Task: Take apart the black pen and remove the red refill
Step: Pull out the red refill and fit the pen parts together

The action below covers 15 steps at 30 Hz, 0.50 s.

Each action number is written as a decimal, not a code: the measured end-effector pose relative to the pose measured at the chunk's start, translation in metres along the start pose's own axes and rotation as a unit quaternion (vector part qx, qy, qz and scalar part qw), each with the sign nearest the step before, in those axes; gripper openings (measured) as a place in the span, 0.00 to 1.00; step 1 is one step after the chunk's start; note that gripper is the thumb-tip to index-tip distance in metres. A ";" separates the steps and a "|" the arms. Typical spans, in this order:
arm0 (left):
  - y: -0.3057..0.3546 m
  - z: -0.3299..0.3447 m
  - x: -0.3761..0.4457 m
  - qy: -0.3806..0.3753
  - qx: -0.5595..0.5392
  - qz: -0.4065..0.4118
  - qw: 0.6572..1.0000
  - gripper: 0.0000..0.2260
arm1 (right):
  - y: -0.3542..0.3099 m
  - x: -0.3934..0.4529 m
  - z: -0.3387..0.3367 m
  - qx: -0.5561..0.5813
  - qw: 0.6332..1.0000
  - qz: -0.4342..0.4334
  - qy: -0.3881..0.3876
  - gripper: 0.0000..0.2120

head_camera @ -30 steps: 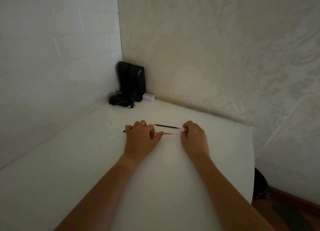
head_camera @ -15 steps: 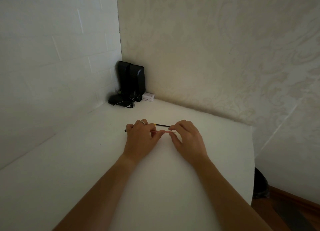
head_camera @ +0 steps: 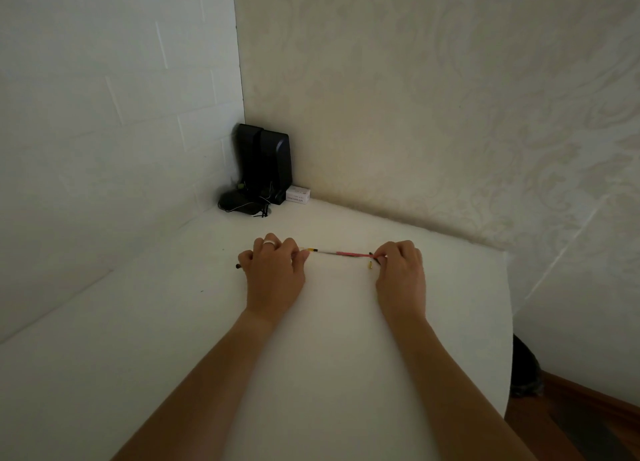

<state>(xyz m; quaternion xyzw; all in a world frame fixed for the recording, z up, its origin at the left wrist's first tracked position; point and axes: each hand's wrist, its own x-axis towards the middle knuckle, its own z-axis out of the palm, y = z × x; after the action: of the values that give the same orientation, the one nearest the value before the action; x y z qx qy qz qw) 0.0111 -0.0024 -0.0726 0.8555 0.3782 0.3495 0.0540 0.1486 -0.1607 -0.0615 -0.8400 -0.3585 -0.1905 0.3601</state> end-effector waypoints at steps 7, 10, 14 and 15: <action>0.003 -0.001 -0.001 -0.023 -0.017 0.012 1.000 0.06 | -0.001 0.004 -0.003 0.020 0.993 0.073 0.088 0.05; 0.005 -0.003 -0.003 -0.045 -0.016 0.049 0.998 0.08 | -0.005 0.010 -0.003 0.015 0.995 0.059 0.077 0.05; 0.005 -0.005 -0.002 -0.050 -0.026 0.044 0.997 0.08 | -0.014 0.027 -0.002 -0.008 0.999 0.046 0.018 0.07; 0.005 -0.005 -0.002 -0.050 -0.028 0.042 0.997 0.09 | -0.016 0.033 -0.001 -0.022 0.999 0.045 -0.001 0.08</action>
<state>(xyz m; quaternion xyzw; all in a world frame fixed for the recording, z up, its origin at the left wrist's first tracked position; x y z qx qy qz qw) 0.0099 -0.0076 -0.0683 0.8852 0.3292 0.3183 0.0825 0.1587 -0.1382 -0.0343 -0.8631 -0.3166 -0.1816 0.3491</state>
